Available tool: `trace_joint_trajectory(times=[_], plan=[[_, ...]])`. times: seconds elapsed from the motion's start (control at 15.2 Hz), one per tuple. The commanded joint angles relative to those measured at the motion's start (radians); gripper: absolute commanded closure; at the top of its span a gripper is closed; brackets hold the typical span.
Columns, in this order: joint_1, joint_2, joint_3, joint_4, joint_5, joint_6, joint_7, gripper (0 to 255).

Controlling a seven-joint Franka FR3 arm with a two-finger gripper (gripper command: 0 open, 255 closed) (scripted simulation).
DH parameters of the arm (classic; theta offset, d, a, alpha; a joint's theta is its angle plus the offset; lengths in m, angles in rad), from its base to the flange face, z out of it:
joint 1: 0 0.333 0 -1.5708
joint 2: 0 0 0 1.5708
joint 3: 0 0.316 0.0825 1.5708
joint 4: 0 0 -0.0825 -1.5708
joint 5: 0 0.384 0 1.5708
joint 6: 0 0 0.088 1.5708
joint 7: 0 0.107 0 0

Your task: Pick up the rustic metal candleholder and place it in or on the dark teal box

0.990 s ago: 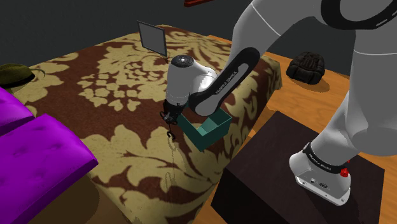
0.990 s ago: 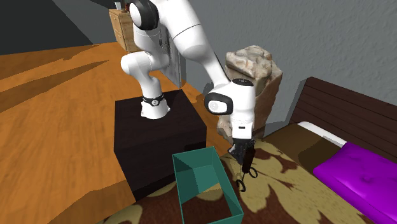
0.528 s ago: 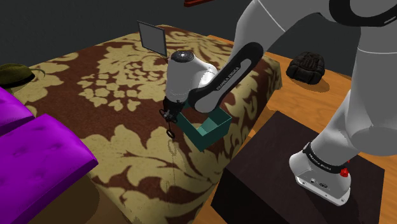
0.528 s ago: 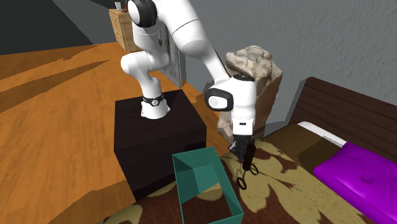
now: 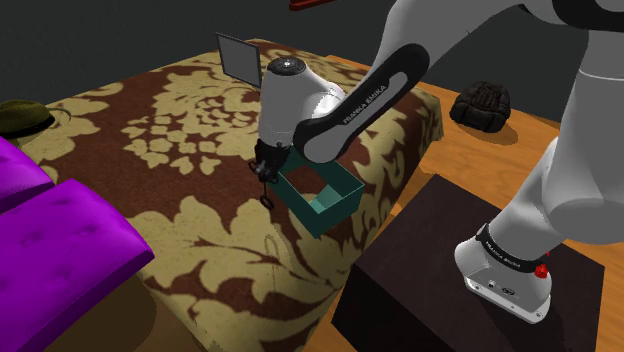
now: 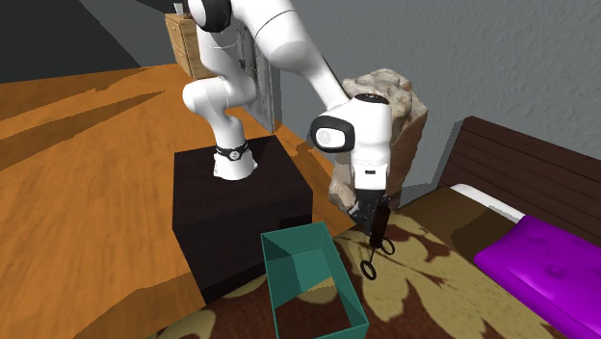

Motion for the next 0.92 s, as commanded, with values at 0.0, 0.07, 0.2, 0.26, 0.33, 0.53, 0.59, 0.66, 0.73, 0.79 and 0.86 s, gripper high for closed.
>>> trace_joint_trajectory(times=[0.0,0.07,0.2,0.26,0.33,0.53,0.59,0.66,0.73,0.79,0.86], plan=[[-0.006,-0.018,0.009,0.004,0.014,-0.021,-0.011,255],[-0.009,-0.028,0.013,0.005,0.022,-0.032,-0.018,255],[-0.014,-0.047,0.021,0.008,0.038,-0.053,-0.030,255],[-0.017,-0.057,0.025,0.010,0.045,-0.064,-0.036,255],[-0.019,-0.067,0.028,0.012,0.053,-0.074,-0.042,255],[-0.026,-0.094,0.038,0.019,0.075,-0.107,-0.059,255],[-0.028,-0.103,0.041,0.022,0.082,-0.119,-0.065,255],[-0.030,-0.112,0.043,0.025,0.089,-0.130,-0.070,255],[-0.031,-0.121,0.046,0.028,0.095,-0.141,-0.076,255],[-0.033,-0.130,0.048,0.032,0.102,-0.152,-0.081,255],[-0.034,-0.138,0.050,0.036,0.109,-0.164,-0.086,255]])
